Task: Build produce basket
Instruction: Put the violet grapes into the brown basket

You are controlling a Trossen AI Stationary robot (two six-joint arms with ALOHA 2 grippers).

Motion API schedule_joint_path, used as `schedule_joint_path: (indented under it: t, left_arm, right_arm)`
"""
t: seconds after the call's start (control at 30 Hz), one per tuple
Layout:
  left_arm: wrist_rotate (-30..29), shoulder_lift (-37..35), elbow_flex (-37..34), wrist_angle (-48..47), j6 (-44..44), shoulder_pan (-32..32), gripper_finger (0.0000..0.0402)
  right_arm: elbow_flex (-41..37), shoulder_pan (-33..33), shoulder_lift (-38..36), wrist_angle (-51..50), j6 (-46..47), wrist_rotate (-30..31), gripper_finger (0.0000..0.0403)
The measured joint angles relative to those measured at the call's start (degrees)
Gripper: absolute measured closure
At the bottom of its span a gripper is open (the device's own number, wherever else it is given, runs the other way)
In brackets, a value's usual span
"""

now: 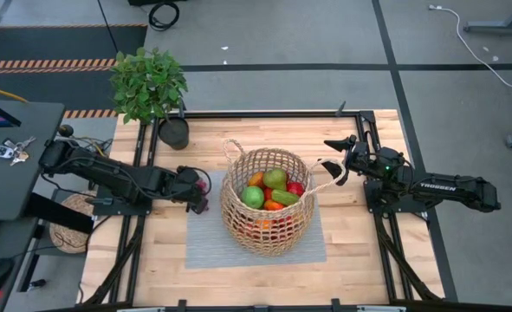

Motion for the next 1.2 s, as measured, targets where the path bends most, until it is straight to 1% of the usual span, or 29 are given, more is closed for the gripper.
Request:
schedule_joint_path:
  t: [0.3, 1.2]
  left_arm:
    - [1.25, 0.00, 0.00, 0.07, -0.15, 0.00, 0.0132]
    - [1.97, 0.00, -0.02, 0.04, -0.89, -0.02, 0.0132]
  right_arm:
    - [0.00, 0.00, 0.00, 0.01, 0.00, 0.00, 0.0009]
    - [0.02, 0.00, 0.00, -0.01, 0.00, 0.00, 0.0009]
